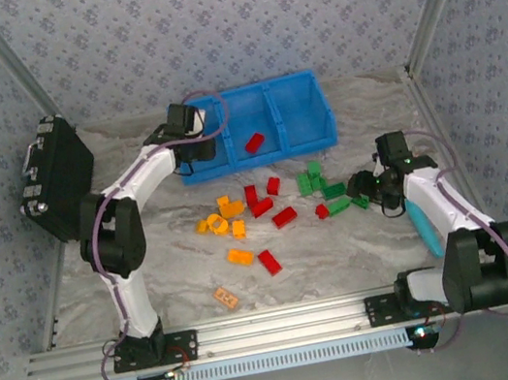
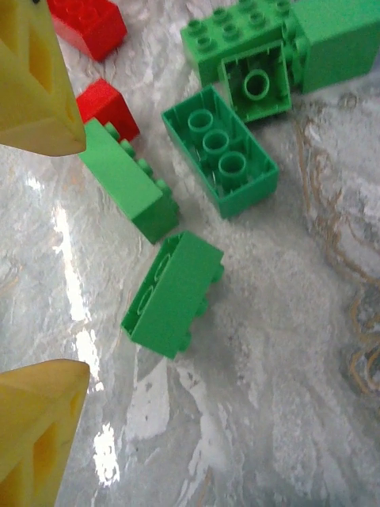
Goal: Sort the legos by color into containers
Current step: Place the lego in the container, then pick up the lego from the middle-right of the table.
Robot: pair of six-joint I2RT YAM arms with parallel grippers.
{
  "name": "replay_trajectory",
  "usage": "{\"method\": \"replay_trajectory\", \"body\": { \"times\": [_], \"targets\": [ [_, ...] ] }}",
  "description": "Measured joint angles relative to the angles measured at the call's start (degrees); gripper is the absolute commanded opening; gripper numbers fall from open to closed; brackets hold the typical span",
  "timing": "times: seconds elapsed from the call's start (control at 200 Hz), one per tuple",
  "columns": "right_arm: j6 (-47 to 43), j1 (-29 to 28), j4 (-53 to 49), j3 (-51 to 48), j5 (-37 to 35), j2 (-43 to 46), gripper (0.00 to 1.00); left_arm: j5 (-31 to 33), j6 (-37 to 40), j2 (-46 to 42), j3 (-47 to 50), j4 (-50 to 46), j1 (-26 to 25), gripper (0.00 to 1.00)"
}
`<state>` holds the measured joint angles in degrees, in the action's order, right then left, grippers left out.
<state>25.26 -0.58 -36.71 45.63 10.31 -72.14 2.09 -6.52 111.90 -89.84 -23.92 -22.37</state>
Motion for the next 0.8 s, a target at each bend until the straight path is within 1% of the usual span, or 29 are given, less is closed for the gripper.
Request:
{"method": "replay_trajectory", "body": {
  "times": [0.05,0.075,0.165,0.265,0.34,0.525,0.8],
  "targets": [
    [0.3,0.1,0.0,0.0,-0.8,-0.4,0.70,-0.1,-0.2,0.0,0.0,-0.1,0.2,0.59],
    [0.5,0.2,0.0,0.0,-1.0,-0.6,0.70,-0.2,-0.1,0.0,0.0,-0.1,0.2,0.62],
    [1.3,0.7,0.6,0.0,-2.0,-1.6,0.70,-0.5,0.2,0.0,-0.1,-0.1,0.3,0.68],
    [2.4,0.9,1.9,-0.2,-2.4,-3.0,0.70,-1.3,0.3,0.0,-0.5,-0.4,0.3,0.73],
    [2.8,0.9,3.1,-0.6,-2.5,-4.4,0.70,-1.6,0.4,0.0,-0.9,-0.6,0.3,0.75],
    [3.2,0.9,5.5,-1.6,-2.6,-7.1,0.70,-2.6,0.9,-0.9,-2.2,-2.1,0.2,0.77],
    [3.8,0.9,9.4,-1.6,-2.6,-11.4,0.67,-3.0,1.2,-9.2,-2.8,-4.7,-0.1,0.79]
  ]
}}
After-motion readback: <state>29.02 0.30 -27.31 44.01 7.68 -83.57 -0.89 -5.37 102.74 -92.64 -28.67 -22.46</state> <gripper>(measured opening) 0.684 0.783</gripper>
